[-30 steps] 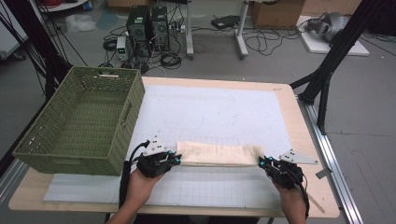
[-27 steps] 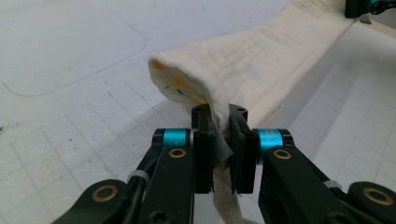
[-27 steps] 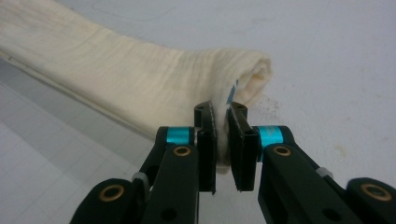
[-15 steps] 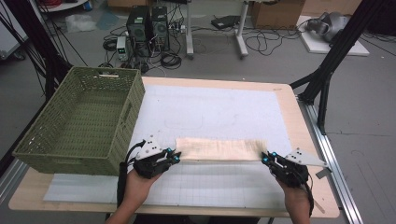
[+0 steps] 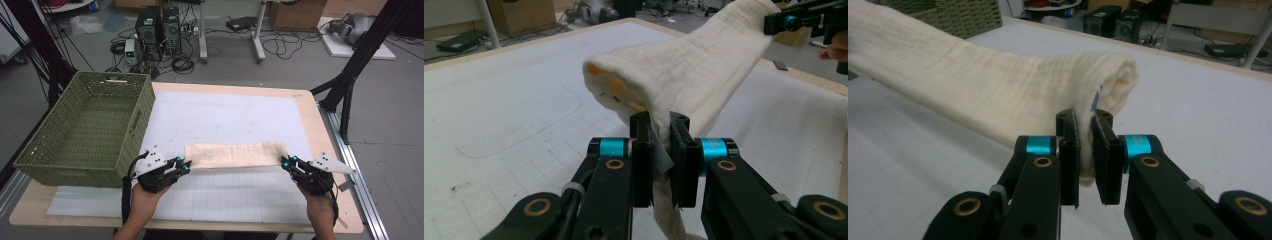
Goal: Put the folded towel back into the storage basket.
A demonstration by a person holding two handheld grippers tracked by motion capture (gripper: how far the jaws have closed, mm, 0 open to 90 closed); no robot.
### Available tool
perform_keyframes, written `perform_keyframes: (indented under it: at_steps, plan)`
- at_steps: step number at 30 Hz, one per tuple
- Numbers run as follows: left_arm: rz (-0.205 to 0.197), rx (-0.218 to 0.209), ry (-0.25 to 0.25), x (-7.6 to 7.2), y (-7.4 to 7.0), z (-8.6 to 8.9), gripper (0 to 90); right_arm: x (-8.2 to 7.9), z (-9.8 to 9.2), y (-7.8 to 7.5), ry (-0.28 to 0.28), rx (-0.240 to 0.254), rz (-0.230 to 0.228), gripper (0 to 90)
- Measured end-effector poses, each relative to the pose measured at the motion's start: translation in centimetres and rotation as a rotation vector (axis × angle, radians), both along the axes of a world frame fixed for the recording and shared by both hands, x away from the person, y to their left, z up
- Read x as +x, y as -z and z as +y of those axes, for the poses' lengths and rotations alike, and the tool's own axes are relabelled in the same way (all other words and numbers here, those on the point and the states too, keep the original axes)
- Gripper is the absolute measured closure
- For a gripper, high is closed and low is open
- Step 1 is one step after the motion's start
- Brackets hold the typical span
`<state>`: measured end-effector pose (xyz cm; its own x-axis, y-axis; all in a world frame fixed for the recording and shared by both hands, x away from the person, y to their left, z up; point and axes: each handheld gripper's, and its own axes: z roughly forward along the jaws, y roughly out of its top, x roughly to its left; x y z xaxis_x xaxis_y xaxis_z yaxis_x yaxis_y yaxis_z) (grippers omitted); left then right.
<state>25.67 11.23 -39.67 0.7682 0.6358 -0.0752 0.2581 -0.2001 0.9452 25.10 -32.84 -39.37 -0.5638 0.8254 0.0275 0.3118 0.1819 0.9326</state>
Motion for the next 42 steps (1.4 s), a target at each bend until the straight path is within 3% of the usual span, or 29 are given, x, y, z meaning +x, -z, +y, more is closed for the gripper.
perform_keyframes:
  at_steps: [6, 11, 18, 21, 23, 33, 42]
  plan:
    - [-0.012, 0.003, -0.013, -0.8, -0.8, 0.7, 81.6, 1.4, 0.7, -0.6, -0.014, 0.011, 0.003, 83.0]
    - [-0.029, 0.031, -0.028, -1.8, -1.6, 1.7, 81.7, 2.6, 2.0, -1.0, -0.055, -0.028, 0.004, 83.0]
    - [-0.077, 0.008, -0.050, -3.5, -3.3, 3.8, 81.7, 4.5, 4.1, -2.2, -0.122, -0.062, -0.003, 83.0]
    - [-0.093, 0.004, -0.067, -4.2, -3.9, 4.5, 81.7, 5.7, 5.2, -2.8, -0.156, -0.052, -0.009, 83.0]
    - [-0.105, 0.007, -0.080, -4.5, -4.1, 4.9, 81.7, 7.3, 6.7, -3.3, -0.176, -0.072, -0.007, 83.0]
    - [-0.117, -0.015, -0.140, -4.7, -4.8, 6.9, 81.9, 11.6, 10.7, -4.9, -0.228, -0.112, -0.024, 83.0]
    - [-0.143, -0.038, -0.182, -5.4, -5.7, 9.2, 81.9, 13.9, 14.2, -6.4, -0.260, -0.091, -0.022, 83.0]
